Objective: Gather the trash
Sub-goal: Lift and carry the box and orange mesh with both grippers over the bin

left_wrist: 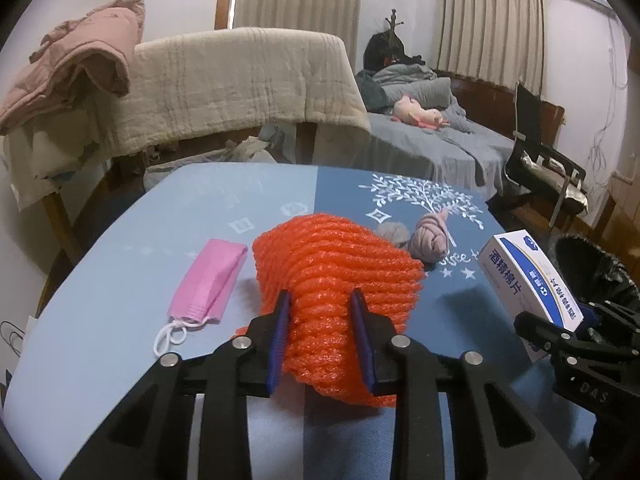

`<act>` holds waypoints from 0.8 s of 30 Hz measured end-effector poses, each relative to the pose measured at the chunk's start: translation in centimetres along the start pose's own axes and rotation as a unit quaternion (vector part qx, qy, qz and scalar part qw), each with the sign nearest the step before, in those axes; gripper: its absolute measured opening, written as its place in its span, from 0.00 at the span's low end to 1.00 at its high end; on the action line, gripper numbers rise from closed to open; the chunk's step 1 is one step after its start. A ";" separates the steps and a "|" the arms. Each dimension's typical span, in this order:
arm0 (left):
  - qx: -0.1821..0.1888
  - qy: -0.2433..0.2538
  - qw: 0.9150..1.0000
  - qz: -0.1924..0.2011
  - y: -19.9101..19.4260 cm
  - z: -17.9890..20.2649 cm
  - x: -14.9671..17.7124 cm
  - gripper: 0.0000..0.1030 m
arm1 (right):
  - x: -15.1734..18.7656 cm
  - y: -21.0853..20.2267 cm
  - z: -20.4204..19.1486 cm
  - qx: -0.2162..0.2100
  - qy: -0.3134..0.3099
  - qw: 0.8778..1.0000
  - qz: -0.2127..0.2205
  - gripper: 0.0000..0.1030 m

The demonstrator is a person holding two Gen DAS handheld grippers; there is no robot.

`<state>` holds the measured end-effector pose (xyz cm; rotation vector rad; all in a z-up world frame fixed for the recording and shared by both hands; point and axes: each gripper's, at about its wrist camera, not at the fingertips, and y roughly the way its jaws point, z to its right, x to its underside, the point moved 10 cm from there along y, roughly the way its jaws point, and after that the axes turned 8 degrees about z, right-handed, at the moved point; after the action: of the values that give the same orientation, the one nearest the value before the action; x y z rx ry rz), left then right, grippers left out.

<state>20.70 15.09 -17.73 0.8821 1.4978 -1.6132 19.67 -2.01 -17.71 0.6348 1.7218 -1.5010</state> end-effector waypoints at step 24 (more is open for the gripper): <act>-0.001 -0.015 0.999 0.033 -2.7 -0.7 -2.4 0.27 | -0.4 -0.7 0.3 -0.005 0.005 1.000 0.005 0.52</act>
<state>19.47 16.08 -14.44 0.8935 1.4347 -1.5710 19.40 -2.41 -17.00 0.6461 1.7310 -1.4846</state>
